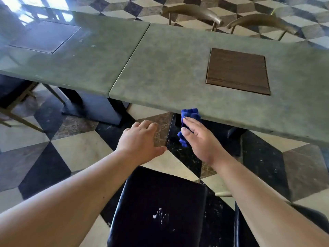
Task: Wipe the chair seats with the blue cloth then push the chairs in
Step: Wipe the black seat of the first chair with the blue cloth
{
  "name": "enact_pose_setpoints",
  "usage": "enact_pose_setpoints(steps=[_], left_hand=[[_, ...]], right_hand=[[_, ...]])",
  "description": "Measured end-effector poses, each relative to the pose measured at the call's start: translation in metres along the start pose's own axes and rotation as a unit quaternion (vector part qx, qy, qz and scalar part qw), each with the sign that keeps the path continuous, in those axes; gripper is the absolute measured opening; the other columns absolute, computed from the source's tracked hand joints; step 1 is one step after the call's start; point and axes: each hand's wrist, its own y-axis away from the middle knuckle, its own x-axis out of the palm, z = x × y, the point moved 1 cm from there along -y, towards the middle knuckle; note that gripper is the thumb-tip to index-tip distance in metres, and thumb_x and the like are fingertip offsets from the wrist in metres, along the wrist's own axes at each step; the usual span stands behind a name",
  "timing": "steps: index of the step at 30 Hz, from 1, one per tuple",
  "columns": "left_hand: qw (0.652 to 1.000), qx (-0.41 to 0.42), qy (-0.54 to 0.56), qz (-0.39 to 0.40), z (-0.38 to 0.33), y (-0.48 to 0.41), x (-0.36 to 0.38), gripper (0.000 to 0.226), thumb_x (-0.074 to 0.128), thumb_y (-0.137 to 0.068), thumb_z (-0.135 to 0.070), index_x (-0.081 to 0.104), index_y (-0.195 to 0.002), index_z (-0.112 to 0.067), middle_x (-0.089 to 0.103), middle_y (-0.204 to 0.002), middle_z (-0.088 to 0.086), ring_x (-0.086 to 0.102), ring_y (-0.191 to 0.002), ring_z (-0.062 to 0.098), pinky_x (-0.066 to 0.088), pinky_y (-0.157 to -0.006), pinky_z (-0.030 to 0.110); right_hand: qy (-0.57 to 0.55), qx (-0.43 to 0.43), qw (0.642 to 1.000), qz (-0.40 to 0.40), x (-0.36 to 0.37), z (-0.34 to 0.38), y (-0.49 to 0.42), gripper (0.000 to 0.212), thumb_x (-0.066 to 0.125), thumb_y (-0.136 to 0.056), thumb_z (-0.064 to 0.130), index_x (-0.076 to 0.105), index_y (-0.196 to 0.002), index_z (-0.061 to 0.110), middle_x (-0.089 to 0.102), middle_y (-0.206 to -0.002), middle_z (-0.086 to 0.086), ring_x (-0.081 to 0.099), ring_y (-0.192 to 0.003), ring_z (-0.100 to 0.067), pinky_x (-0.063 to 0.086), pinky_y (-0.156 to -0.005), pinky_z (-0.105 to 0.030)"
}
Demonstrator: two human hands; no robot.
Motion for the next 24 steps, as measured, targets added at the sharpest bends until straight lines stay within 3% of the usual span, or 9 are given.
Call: enact_pose_setpoints(steps=[6,9,11,15,18,21,24], left_hand=[[0.996,-0.036,0.072,0.041,0.050,0.025,0.045,0.091,0.076,-0.080,-0.066,0.038,-0.158,-0.038,0.052,-0.152,-0.011,0.051,-0.136,0.026,0.050,-0.102,0.046],[0.997,-0.042,0.056,0.041,0.074,0.036,0.074,0.037,0.070,-0.092,-0.040,0.059,-0.126,-0.031,0.068,-0.116,-0.004,0.067,-0.107,0.031,0.047,-0.071,0.039],[0.996,-0.063,0.052,0.031,0.092,0.042,0.095,0.012,0.065,-0.094,-0.028,0.058,-0.104,-0.027,0.066,-0.097,-0.002,0.066,-0.086,0.032,0.040,-0.060,0.036],[0.992,-0.085,0.080,0.045,0.119,0.056,0.148,0.012,0.065,-0.095,-0.026,0.055,-0.100,-0.029,0.061,-0.093,-0.005,0.058,-0.077,0.029,0.037,-0.056,0.035],[0.990,-0.081,0.095,0.064,0.126,0.061,0.192,0.021,0.067,-0.093,-0.029,0.060,-0.113,-0.028,0.067,-0.104,-0.001,0.066,-0.089,0.034,0.039,-0.061,0.036],[0.985,-0.103,0.093,0.099,0.127,0.065,0.234,0.035,0.067,-0.094,-0.038,0.056,-0.125,-0.025,0.067,-0.115,0.003,0.068,-0.099,0.037,0.042,-0.066,0.038],[0.969,-0.151,0.074,0.181,0.129,0.074,0.277,0.053,0.071,-0.093,-0.045,0.050,-0.137,-0.024,0.062,-0.129,0.007,0.065,-0.113,0.037,0.047,-0.075,0.042]], right_hand=[[-0.136,0.000,0.989,0.060,0.066,0.022,0.020,0.035,0.050,-0.110,0.024,0.062,-0.142,0.015,0.056,-0.149,0.011,0.047,-0.137,0.006,0.034,-0.116,-0.017],[-0.135,0.000,0.987,0.092,0.101,0.013,0.025,0.033,0.050,-0.108,0.029,0.067,-0.137,0.022,0.060,-0.143,0.016,0.048,-0.133,0.011,0.034,-0.111,-0.011],[-0.119,0.013,0.988,0.098,0.125,-0.001,0.026,0.033,0.051,-0.108,0.026,0.067,-0.137,0.023,0.061,-0.142,0.017,0.047,-0.132,0.013,0.033,-0.110,-0.009],[-0.104,0.044,0.989,0.098,0.168,-0.038,0.028,0.033,0.052,-0.108,0.021,0.066,-0.138,0.021,0.061,-0.142,0.014,0.048,-0.129,0.015,0.034,-0.110,-0.009],[-0.098,0.061,0.990,0.086,0.190,-0.067,0.032,0.035,0.052,-0.108,0.020,0.064,-0.140,0.019,0.059,-0.145,0.012,0.047,-0.134,0.007,0.032,-0.113,-0.011],[-0.093,0.072,0.992,0.044,0.203,-0.099,0.034,0.036,0.052,-0.107,0.019,0.063,-0.141,0.018,0.056,-0.143,0.015,0.046,-0.126,0.018,0.028,-0.103,0.001],[-0.050,0.089,0.995,-0.010,0.217,-0.134,0.032,0.038,0.053,-0.106,0.020,0.062,-0.142,0.016,0.055,-0.138,0.017,0.046,-0.118,0.024,0.026,-0.097,0.004]])
